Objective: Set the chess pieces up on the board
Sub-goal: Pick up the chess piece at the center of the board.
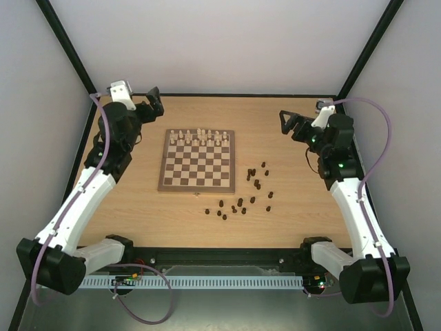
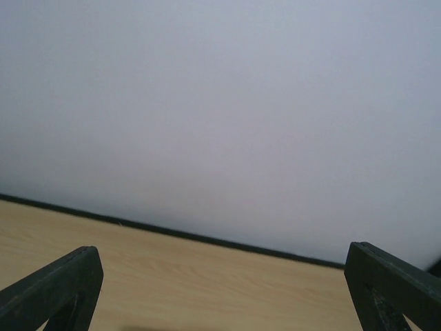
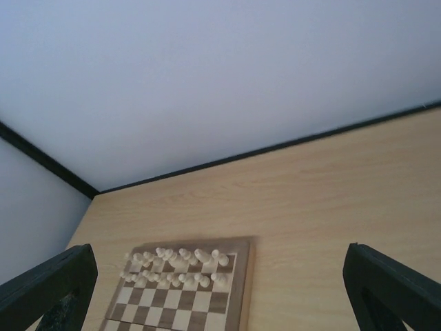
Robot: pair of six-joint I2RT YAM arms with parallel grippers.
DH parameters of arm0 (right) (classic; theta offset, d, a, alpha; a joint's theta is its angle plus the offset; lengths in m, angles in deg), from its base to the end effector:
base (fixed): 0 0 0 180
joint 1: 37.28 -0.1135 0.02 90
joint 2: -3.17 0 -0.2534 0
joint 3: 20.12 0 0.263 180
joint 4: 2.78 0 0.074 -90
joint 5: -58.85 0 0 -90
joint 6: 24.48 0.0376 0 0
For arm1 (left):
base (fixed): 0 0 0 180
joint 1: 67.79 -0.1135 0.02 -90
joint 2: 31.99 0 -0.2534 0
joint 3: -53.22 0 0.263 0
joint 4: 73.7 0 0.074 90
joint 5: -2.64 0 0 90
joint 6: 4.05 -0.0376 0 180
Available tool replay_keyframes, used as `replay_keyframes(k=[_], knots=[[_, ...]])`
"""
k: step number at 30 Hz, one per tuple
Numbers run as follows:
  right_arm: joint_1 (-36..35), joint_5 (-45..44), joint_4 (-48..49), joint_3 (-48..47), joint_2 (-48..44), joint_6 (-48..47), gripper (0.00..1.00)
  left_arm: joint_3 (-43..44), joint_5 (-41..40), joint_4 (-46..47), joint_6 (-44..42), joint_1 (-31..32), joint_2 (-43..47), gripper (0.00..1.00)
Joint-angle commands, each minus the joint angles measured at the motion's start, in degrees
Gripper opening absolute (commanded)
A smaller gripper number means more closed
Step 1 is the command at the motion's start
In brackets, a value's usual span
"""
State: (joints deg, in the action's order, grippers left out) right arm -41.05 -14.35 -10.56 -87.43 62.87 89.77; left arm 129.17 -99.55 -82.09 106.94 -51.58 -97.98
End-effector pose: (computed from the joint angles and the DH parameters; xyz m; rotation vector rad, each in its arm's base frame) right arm 0.2615 0.0281 0.3668 0.0523 1.6061 0.6115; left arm 0.2775 -0.0724 0.3935 -0.2339 1.5368 -0.3502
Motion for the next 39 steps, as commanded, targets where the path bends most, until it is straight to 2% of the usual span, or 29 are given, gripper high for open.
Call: replay_keyframes(k=[1,5,8,10,12,16,18,20,25,28,31,35,39], knots=[[-0.01,-4.49,-16.72,-1.91,-1.64,9.19,0.99,-0.41,8.43,-11.15,6.76,0.48,2.99,0.99],[-0.05,-0.49,-19.99,-1.19,-1.04,9.85,0.98,-3.87,18.05,-14.34,5.51,0.47,6.39,0.99],[-0.33,-1.82,-16.69,3.23,-4.58,10.97,0.99,-9.00,22.26,-13.75,7.32,0.25,10.04,0.99],[-1.73,-4.84,-17.41,3.51,-5.34,9.18,0.99,-12.76,24.42,-12.50,8.19,-0.81,12.74,0.99],[-4.15,-8.27,-20.36,2.12,-4.07,7.30,0.99,-16.65,30.54,-9.55,8.75,-2.69,14.03,0.99],[-12.17,-16.47,-25.36,0.61,1.47,6.91,0.99,-22.18,35.68,-5.07,12.32,-2.23,14.82,0.99],[-17.46,-23.24,-26.23,0.34,5.47,6.80,0.99,-23.01,30.57,-5.32,13.87,0.99,16.00,0.99],[-20.61,-26.48,-26.50,-0.08,8.96,6.80,1.00,-21.83,27.18,-7.72,13.10,4.36,15.14,0.99],[-24.03,-31.74,-28.58,-4.23,18.89,4.56,0.81,-20.61,22.03,-14.55,10.00,10.97,11.84,0.99],[-24.24,-34.91,-27.58,-4.87,20.54,3.46,0.78,-20.71,15.92,-16.87,10.11,14.43,11.75,0.99],[-24.18,-39.17,-27.23,-5.80,22.44,2.70,0.73,-21.42,15.52,-16.32,10.25,14.77,11.38,0.99],[-24.10,-39.49,-26.31,-6.85,25.65,2.15,0.60,-22.92,17.34,-14.99,8.94,15.39,13.37,0.99],[-23.96,-36.44,-27.60,-9.73,30.60,1.53,0.56,-21.97,10.19,-20.60,10.45,15.51,13.92,0.99]])
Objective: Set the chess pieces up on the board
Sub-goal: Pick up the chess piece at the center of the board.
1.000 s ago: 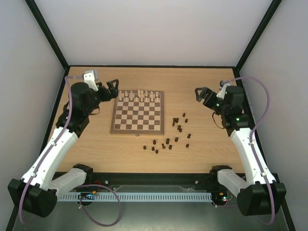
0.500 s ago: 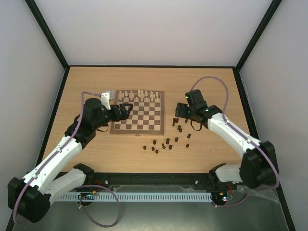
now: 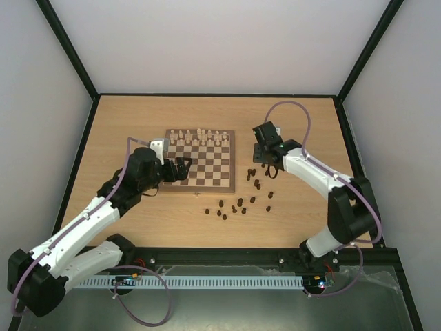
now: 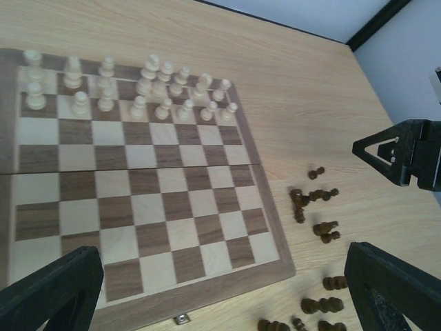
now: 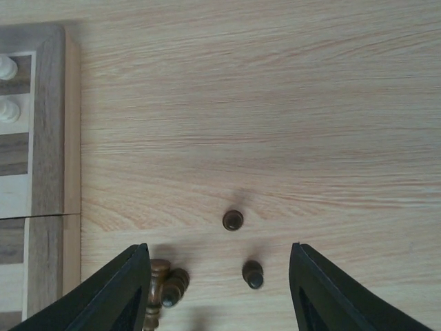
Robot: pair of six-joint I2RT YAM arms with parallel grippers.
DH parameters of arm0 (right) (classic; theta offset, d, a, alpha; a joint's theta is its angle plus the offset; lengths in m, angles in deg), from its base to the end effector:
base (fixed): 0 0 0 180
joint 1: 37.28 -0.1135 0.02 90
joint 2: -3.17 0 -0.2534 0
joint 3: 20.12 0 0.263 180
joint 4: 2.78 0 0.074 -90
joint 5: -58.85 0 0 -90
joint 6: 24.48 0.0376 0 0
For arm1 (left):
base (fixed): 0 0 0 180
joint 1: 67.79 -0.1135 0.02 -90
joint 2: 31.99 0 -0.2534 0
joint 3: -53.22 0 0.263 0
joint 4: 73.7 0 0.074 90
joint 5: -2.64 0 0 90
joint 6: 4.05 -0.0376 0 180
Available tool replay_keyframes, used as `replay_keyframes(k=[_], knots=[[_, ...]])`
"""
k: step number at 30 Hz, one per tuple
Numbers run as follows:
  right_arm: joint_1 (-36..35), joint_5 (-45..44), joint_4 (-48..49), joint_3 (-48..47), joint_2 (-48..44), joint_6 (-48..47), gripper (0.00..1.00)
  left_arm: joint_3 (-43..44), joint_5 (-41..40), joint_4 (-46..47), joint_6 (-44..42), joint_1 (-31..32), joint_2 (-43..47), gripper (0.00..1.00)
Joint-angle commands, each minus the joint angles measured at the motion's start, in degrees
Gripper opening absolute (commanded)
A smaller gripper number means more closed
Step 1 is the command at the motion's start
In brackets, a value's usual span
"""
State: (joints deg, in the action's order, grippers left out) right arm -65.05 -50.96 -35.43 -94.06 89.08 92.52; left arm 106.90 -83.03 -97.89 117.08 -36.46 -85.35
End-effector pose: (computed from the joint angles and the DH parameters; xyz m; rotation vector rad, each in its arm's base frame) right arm 0.3042 0.1458 0.2349 0.1517 2.2892 0.0853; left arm 0.1982 -0.1240 0.2732 0.0546 2.0708 -0.7659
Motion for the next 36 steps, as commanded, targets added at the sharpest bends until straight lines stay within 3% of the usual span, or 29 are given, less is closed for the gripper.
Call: replay_keyframes(k=[1,4,10,15,23,36], knots=[[0.07,0.88,-3.23,-3.80,5.65,-1.33,0.55,0.08,-7.58,-5.54,0.40,0.35,1.51,0.99],[0.17,2.43,-5.39,-6.25,8.61,-1.40,0.54,-1.04,-9.71,-5.99,0.37,0.34,2.11,0.99],[0.38,3.66,-10.47,-10.92,11.81,-2.77,0.54,-2.76,-5.94,-5.59,1.04,0.35,2.74,0.99],[1.80,4.69,-12.92,-13.11,15.99,-3.54,0.47,-3.64,-5.54,-4.98,-0.23,0.51,2.92,0.99],[4.85,7.82,-11.54,-11.39,18.12,-4.60,0.46,-3.63,-5.25,-3.38,-0.30,0.81,2.01,0.99],[6.45,11.72,-9.62,-10.39,21.07,-6.09,0.35,-3.49,-6.75,-3.84,0.14,0.79,1.08,0.99]])
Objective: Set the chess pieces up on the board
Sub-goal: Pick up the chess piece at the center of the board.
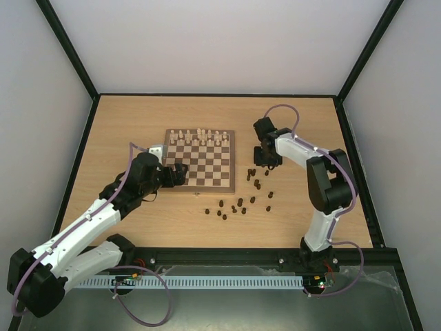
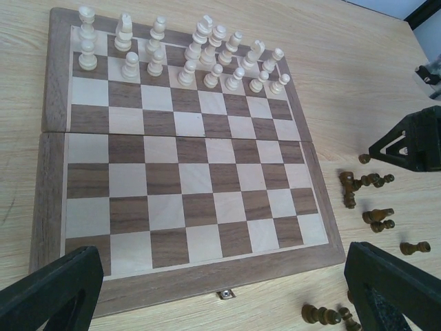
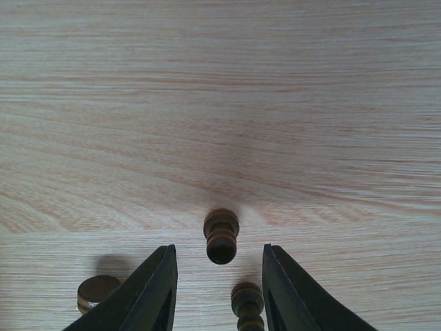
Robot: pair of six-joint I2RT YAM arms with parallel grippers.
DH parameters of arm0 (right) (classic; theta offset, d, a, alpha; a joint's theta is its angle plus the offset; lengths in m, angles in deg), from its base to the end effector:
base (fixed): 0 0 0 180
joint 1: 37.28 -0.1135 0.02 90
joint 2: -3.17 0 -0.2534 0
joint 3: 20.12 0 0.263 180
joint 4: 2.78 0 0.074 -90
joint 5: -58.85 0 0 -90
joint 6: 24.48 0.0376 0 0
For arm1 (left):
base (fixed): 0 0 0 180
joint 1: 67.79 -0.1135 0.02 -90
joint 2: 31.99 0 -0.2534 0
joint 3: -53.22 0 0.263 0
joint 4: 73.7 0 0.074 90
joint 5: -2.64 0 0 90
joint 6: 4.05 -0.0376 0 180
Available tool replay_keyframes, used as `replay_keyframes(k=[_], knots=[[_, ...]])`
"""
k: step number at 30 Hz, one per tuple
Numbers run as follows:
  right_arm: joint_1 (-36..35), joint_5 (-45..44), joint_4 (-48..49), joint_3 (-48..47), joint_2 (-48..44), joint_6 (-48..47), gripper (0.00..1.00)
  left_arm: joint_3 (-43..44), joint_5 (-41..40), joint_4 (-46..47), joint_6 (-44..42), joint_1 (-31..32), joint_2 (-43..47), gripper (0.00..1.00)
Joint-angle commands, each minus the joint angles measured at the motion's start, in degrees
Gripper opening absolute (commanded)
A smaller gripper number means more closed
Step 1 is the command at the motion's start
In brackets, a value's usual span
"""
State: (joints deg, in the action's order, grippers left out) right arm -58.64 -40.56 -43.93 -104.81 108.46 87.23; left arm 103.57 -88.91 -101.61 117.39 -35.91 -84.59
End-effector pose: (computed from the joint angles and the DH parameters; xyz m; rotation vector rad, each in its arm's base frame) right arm 0.3613 0.1347 0.1675 0.0624 2.6239 0.0415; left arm 0.1919 -0.1182 0.2484 -0.0085 2.1617 -0.6281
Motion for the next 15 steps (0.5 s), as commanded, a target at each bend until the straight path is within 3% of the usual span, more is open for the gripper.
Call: replay_keyframes(k=[1,11,15], knots=[[0.09,1.37,-1.00,0.27,1.93,-0.86,0.35,-0.23,-0.91,-0.14,-0.10,0.28,0.32,0.99],[0.49,0.85,-0.82,-0.42,3.31,-0.71,0.22,-0.24,-0.88,-0.13,-0.12,0.24,0.13,0.99],[0.62,0.28,-1.03,-0.83,3.44,-0.71,0.21,-0.51,-0.96,0.28,-0.05,0.27,0.24,0.99]])
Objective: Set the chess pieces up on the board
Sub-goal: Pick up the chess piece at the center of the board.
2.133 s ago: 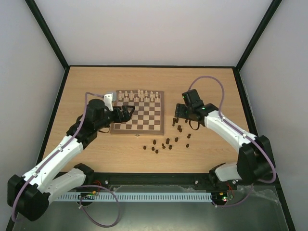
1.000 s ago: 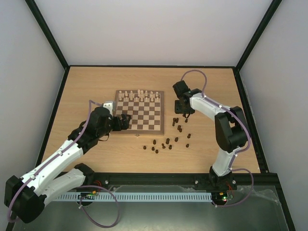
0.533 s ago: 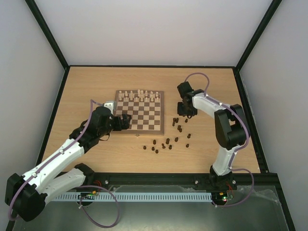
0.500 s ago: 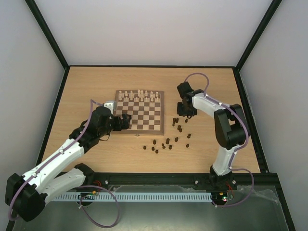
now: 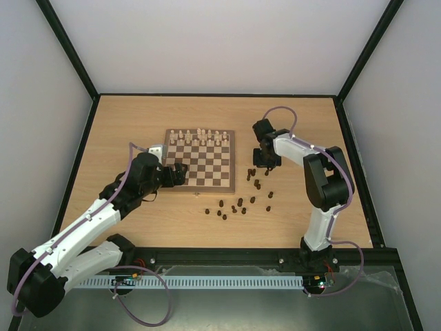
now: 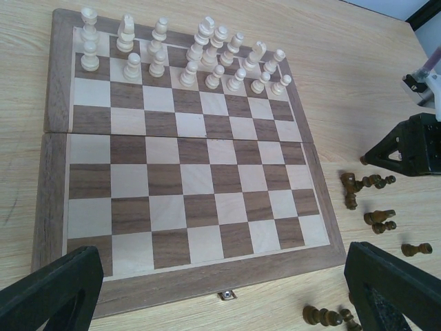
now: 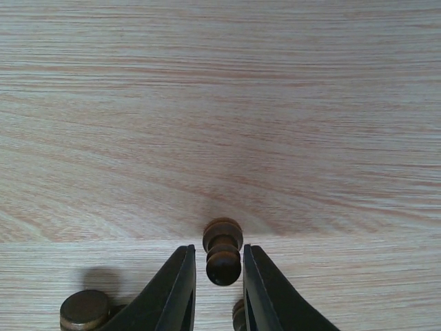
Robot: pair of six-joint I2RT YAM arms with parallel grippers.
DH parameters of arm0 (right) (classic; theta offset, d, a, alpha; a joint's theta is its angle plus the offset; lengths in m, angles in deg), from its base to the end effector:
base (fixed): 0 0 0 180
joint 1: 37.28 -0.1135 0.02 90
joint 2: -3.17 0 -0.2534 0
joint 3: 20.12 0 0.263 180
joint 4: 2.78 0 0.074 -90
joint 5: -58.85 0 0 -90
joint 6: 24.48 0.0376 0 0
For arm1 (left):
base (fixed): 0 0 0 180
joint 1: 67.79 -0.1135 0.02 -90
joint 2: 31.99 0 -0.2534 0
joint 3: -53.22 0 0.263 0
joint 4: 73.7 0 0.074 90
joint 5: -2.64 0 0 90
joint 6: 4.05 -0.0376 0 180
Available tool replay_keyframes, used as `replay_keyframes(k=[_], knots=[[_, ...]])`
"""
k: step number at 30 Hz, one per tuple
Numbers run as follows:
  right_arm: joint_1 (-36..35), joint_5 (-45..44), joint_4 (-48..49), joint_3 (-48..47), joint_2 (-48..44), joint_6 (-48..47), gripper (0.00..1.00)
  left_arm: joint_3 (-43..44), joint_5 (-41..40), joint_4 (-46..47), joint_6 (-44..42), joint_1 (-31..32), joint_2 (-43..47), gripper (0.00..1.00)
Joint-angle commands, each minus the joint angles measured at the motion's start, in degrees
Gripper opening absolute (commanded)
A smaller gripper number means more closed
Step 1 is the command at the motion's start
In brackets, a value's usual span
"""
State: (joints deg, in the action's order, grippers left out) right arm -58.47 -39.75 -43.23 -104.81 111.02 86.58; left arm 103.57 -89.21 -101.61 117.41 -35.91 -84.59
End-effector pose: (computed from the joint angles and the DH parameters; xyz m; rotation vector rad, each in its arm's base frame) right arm 0.3646 0.1353 0.1517 0.0439 2.6590 0.0382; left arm 0.1920 -0.1180 0.2484 -0.0122 2.1605 -0.6231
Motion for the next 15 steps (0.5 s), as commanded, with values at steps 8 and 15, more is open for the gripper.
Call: replay_keyframes(k=[8,15], knots=[[1.06,-1.17,-2.08,-1.36,1.53,0.10,0.09,-0.52,-0.61,0.07,-0.24,0.21,-0.16,0.99],[0.97,-1.55,-2.36,-0.64,-2.94,0.39,0.04,-0.67,-0.44,-0.13,-0.12,0.21,0.79,0.99]])
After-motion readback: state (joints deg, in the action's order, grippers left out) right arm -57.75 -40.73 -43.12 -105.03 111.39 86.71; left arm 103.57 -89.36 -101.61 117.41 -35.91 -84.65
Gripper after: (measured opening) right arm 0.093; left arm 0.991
